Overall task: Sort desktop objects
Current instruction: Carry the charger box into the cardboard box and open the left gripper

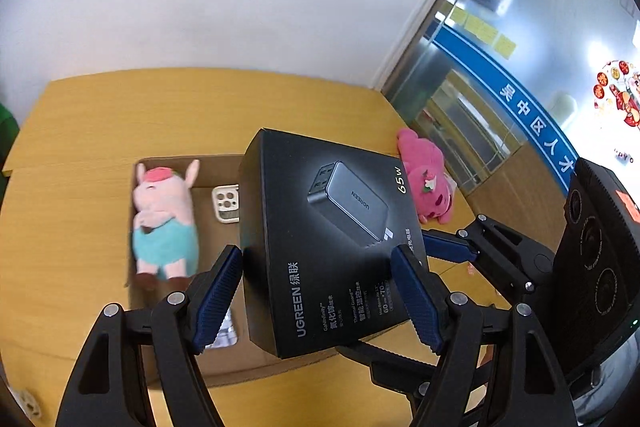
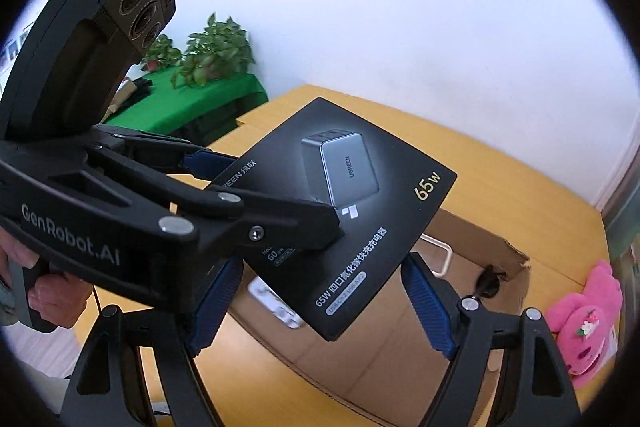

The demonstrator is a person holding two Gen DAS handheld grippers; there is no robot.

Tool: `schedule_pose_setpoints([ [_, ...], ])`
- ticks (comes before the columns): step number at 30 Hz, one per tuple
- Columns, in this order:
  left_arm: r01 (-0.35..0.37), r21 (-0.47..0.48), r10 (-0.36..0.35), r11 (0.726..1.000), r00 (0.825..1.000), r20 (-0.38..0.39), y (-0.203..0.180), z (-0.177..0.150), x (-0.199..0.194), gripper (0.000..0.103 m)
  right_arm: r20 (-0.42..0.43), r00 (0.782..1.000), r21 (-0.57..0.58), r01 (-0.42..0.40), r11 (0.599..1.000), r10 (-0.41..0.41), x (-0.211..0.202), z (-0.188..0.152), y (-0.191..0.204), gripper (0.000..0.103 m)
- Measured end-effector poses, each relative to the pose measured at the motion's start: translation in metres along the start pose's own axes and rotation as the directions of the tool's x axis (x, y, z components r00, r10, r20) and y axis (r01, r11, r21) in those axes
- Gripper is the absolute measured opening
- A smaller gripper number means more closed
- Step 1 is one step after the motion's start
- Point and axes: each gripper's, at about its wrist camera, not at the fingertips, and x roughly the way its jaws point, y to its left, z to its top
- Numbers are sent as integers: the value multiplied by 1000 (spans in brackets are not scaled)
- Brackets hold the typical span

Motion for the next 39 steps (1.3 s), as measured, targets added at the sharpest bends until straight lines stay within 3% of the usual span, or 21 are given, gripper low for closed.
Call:
schedule_pose_setpoints([
  [7,14,-56,-20,998,994,-109,12,5,90,80,-98,994,85,-47,995,56,56,-23,-53,81],
  [10,12,-109,-29,994,986,-164,31,3,133,80,-162,983,107,-73,992,90,111,-17,-73,81],
  [18,-38,-174,-18,984,951,-308,71,-18,223,79,-320,933,148,-122,981,164,210,-62,-98,81],
  [24,-63,-212,-23,975,923,-383,81,-38,259,79,-391,900,160,-141,977,193,245,-85,-103,81],
  [31,-96,-227,-7,969,911,-413,82,-43,268,79,-441,878,154,-129,980,185,255,-94,-96,82],
  [33,-120,-195,27,973,906,-422,75,-41,260,79,-449,881,170,-78,982,147,250,-90,-97,82],
  [36,-133,-123,80,983,928,-364,59,-34,226,80,-430,898,204,-5,979,95,222,-76,-96,82],
  [39,-199,-21,189,980,954,-233,32,-23,172,80,-419,905,225,32,974,67,188,-62,-90,82],
])
